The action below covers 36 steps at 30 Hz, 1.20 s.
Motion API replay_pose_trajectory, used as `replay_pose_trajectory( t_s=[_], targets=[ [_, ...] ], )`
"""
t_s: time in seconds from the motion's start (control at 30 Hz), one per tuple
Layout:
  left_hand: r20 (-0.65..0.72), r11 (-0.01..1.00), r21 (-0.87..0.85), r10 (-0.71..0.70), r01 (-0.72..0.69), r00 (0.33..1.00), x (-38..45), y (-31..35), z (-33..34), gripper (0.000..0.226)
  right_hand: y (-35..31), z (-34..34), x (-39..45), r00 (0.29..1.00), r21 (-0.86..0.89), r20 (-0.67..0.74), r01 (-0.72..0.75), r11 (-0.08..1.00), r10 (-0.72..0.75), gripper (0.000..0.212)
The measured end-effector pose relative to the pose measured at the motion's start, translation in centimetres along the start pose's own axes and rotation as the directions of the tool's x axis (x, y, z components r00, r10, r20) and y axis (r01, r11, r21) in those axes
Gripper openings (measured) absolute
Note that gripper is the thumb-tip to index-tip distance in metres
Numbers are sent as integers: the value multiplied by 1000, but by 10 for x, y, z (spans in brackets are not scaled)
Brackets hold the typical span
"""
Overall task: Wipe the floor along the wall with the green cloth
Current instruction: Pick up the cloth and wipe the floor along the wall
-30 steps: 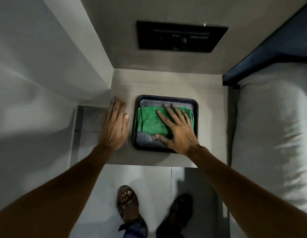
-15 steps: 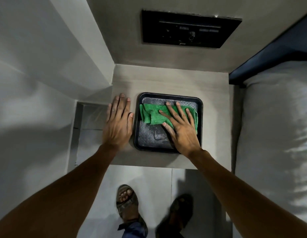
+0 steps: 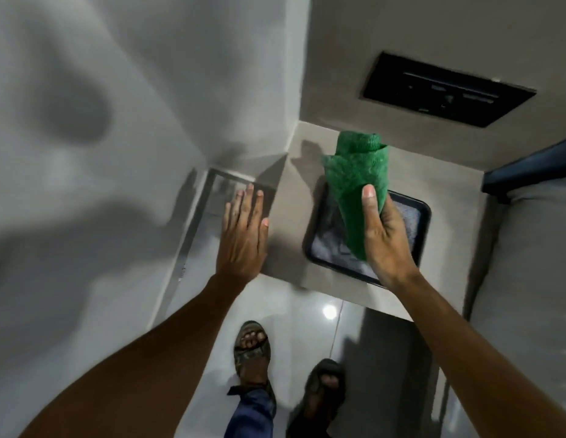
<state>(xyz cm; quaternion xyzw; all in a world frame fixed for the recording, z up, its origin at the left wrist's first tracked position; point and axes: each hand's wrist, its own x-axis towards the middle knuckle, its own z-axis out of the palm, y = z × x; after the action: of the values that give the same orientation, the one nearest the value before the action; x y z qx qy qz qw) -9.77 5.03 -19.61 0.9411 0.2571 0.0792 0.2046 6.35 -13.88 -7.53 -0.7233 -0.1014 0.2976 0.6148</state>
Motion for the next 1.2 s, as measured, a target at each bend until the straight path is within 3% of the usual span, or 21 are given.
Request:
replay_pose_trajectory(
  t_s=[0.27, 0.47, 0.53, 0.67, 0.77, 0.83, 0.9, 0.97, 1.03, 1.1, 1.2],
  targets=[
    [14, 938, -81, -338, 338, 941, -140, -89, -19, 61, 21, 150, -13, 913, -114, 389, 181, 977, -124, 40],
    [38, 835, -45, -548, 549, 836, -236, -162, 8, 66, 107, 244, -26, 759, -253, 649, 290, 923, -61, 37],
    [69, 780, -85, -617, 620, 784, -261, -178, 32, 67, 147, 268, -23, 733, -278, 676, 353, 894, -79, 40],
    [140, 580, -231, -775, 781, 616, -300, -202, 90, 70, 228, 308, -14, 773, -317, 622, 395, 862, -125, 45],
    [171, 485, -282, -824, 828, 541, -319, -213, 134, 72, 283, 326, 0, 759, -274, 599, 492, 826, -254, 41],
    [165, 464, -301, -835, 833, 524, -329, -219, 161, 75, 322, 333, 12, 633, -234, 679, 667, 708, -372, 41],
    [146, 461, -315, -840, 829, 523, -334, -227, 186, 81, 366, 340, 27, 370, -184, 822, 892, 412, -434, 48],
    [113, 481, -303, -839, 822, 533, -339, -236, 210, 81, 416, 346, 43, 91, -62, 954, 992, 109, -285, 55],
    [48, 525, -286, -828, 802, 559, -345, -245, 232, 77, 461, 348, 55, -83, 83, 996, 997, 9, -24, 61],
    [-25, 559, -267, -818, 785, 574, -349, -255, 247, 72, 485, 347, 68, -138, 137, 988, 990, 20, 61, 63],
    [-123, 613, -196, -790, 765, 601, -358, -269, 261, 68, 490, 344, 71, -128, 130, 991, 987, 93, -30, 64]
  ],
)
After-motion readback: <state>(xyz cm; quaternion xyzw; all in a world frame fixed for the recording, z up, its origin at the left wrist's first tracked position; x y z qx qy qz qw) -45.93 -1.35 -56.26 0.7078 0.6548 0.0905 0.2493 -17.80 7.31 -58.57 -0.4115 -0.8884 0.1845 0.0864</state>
